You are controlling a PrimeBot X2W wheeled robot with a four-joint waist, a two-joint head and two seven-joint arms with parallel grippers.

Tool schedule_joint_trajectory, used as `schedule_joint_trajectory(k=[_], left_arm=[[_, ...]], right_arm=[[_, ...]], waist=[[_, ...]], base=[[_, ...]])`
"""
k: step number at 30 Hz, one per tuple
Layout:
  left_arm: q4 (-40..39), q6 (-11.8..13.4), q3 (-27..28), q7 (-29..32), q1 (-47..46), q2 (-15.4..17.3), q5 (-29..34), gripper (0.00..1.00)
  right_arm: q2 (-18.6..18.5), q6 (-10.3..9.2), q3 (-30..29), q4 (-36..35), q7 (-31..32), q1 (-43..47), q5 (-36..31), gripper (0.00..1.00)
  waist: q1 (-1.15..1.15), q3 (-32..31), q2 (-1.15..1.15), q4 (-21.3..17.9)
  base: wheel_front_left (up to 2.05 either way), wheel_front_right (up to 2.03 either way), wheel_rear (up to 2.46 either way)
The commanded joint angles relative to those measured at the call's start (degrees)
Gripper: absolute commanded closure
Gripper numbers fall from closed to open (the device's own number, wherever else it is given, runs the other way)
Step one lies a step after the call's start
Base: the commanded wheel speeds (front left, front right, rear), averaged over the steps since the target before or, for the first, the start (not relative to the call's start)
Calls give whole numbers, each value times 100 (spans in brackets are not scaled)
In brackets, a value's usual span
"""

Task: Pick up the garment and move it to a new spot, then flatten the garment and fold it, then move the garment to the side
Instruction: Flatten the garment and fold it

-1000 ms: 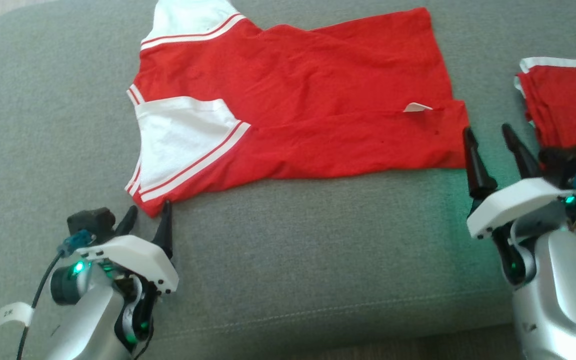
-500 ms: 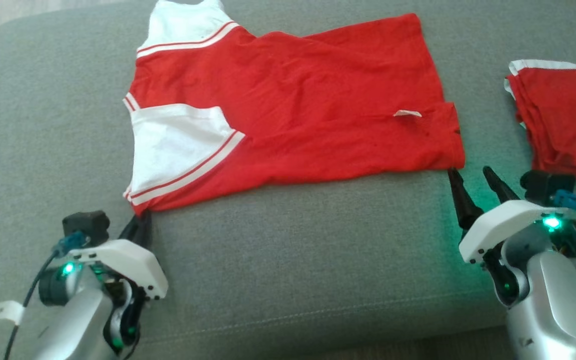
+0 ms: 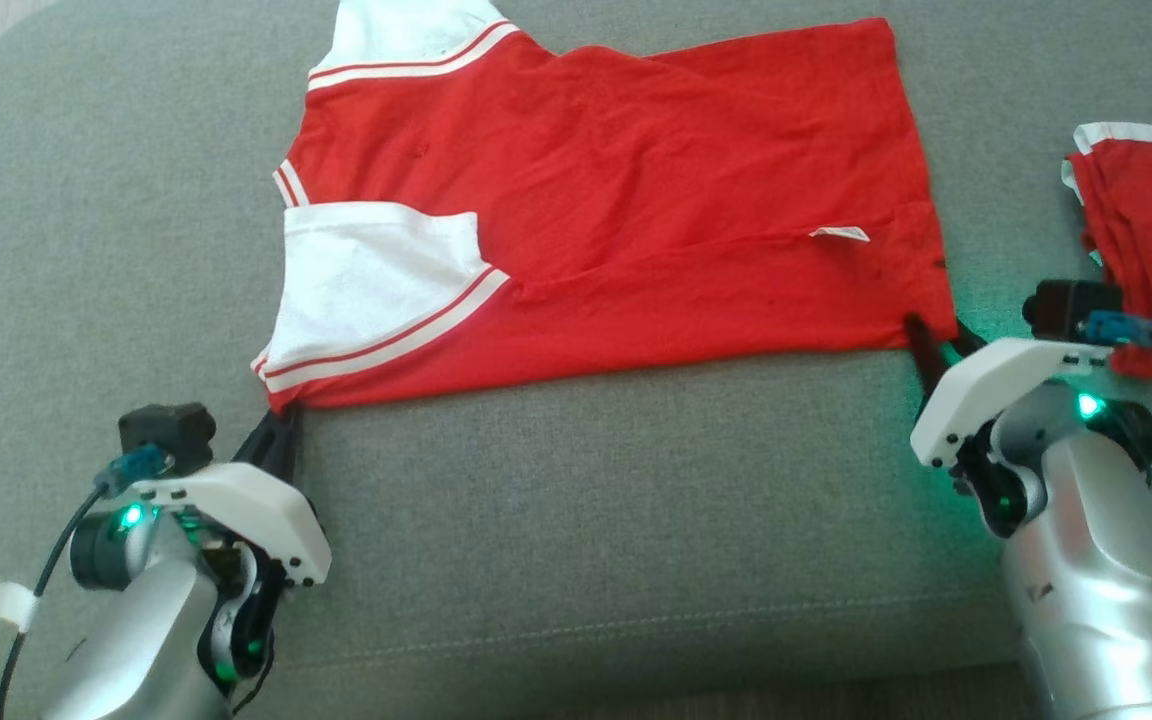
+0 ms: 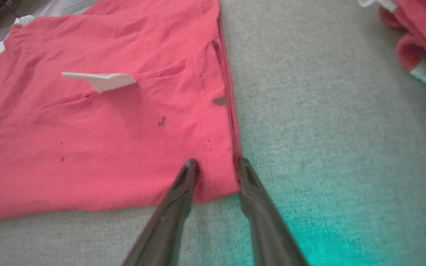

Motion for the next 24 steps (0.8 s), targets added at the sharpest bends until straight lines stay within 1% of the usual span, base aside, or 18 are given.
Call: schedule_joint_trajectory(k=[1,2,7,9,11,13,20,24], left_arm=[[-134,-16,198,-3,-253,176,-10,100],[-128,-22,191,-11,-257,178,-7,100],[-136,-100,121,-53,-191,211,8,100],[-212,-175,58,-31,-98,240,1,100],[-341,-303,17,48,79,270,-110,100],[-490,-332,-10,160,302,372,-181,100],[-1337,-107,-122,515,1195,748,-282,100],[-1764,68,-135,652,1587,924,-327,100]], right_arm=[[44,-2,157,-14,-15,-146,-47,98],[44,-2,140,37,-91,-179,-85,100],[44,-2,38,122,-175,-93,-270,100],[43,-2,59,1,-150,29,-296,100],[6,-2,182,-186,-108,226,-224,100],[-111,-2,247,-395,-31,469,-153,100],[-493,-2,196,-1327,416,1464,42,100],[-602,-2,83,-1969,741,2043,170,100]], waist=[[0,6,0,7],[0,-3,0,9],[0,-153,0,8],[0,-234,0,-2],[0,-333,0,-25],[0,-412,0,-55],[0,-571,0,-4],[0,-642,0,51]], base=[[0,0,0],[0,0,0],[0,0,0],[0,0,0],[0,0,0],[0,0,0],[0,0,0],[0,0,0]])
